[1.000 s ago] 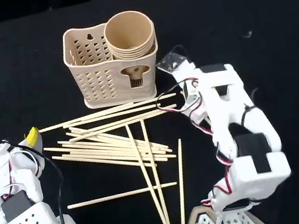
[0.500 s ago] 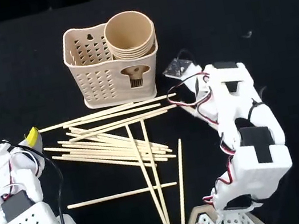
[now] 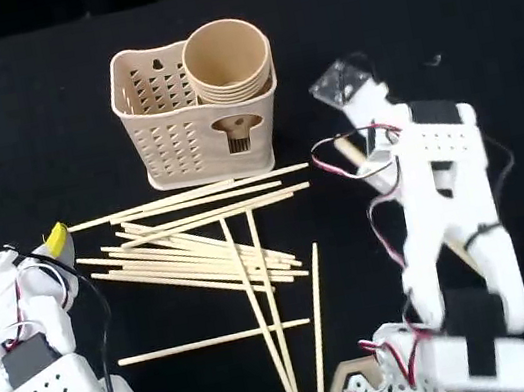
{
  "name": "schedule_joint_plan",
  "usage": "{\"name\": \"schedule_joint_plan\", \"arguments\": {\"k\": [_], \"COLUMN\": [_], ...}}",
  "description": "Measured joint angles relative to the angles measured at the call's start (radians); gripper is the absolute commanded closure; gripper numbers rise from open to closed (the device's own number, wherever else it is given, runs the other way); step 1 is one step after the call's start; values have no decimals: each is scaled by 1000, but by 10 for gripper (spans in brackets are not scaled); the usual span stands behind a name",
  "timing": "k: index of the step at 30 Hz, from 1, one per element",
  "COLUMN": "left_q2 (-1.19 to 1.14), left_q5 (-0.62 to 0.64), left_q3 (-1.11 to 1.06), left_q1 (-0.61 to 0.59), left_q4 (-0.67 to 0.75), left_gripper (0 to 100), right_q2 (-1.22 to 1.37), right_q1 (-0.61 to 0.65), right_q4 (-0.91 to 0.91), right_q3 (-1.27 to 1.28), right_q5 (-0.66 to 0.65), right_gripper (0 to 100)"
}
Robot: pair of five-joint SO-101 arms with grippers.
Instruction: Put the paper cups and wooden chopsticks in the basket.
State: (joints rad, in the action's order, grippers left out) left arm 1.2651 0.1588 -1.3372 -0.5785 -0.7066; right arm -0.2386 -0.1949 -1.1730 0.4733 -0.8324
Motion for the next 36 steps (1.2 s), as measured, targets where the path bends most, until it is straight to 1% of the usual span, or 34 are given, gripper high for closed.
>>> {"name": "schedule_joint_plan", "arguments": {"k": [3,7,10,14,16,22,25,27,32,36], "left_q2": [0,0,0,0,0,0,0,0,0,0], "left_q5": [0,0,0,0,0,0,0,0,0,0], "left_q3": [0,0,0,0,0,0,0,0,0,0], "left_q1": [0,0,0,0,0,0,0,0,0,0], "left_q4": [0,0,0,0,0,0,0,0,0,0], "left_gripper": [686,686,686,686,686,686,686,686,686,686], "right_q2": [-138,-358,-517,-672,-718,-704,-663,-601,-408,-252], "right_q1": [34,109,176,321,400,649,752,786,799,799], "right_q4": [-20,-64,-61,38,118,385,563,700,997,1097], "right_q3": [-14,-152,-253,-321,-328,-310,-253,-210,-164,-164], "right_q5": [84,227,344,503,557,678,689,692,695,695], "right_gripper": [988,988,988,988,988,987,987,987,987,987]}}
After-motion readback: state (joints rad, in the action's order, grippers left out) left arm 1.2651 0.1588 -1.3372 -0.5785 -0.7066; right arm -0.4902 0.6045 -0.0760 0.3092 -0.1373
